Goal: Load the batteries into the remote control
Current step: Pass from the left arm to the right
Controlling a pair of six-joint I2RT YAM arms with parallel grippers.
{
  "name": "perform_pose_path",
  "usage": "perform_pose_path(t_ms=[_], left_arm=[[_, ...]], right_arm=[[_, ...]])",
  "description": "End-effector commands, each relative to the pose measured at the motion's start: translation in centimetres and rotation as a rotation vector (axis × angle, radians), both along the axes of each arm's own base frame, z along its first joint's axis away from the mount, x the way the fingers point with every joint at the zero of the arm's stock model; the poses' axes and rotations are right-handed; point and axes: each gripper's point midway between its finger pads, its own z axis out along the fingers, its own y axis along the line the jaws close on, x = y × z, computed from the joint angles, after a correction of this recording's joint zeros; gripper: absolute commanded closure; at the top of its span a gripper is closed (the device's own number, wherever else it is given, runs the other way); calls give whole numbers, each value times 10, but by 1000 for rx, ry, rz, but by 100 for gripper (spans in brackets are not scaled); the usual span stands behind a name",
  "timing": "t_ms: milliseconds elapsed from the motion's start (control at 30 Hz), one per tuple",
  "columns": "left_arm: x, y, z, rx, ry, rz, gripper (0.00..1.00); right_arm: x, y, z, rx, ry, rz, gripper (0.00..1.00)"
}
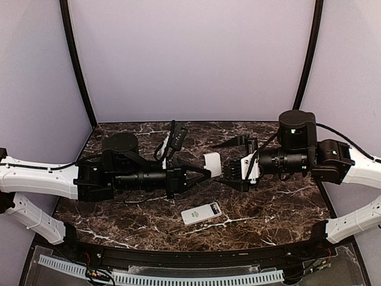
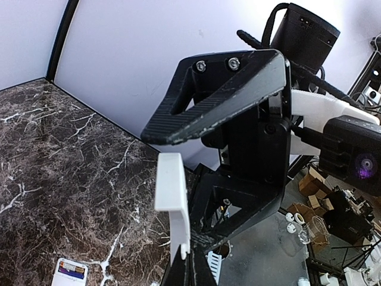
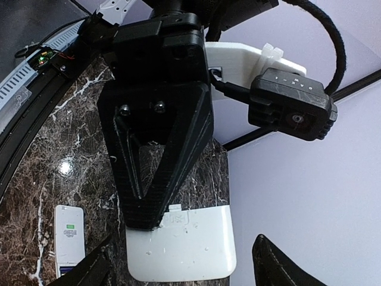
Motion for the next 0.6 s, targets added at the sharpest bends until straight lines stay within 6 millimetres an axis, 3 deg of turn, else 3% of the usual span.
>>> perform_pose_path(t_ms=[0,167,433,567], left_arm=[[0,-1,3,-9,5,-12,100],[1,-1,2,-12,8,-9,100],[-1,-2,4,-20,5,-18,100],[-1,-2,5,-23,3,-19,100]], right_arm=[[1,3,9,26,-38,-10,27],[0,3,10,37,-47,-9,37],[1,1,-1,-2,-59,-19,38],[2,2,-4,-13,-71,-26,31]])
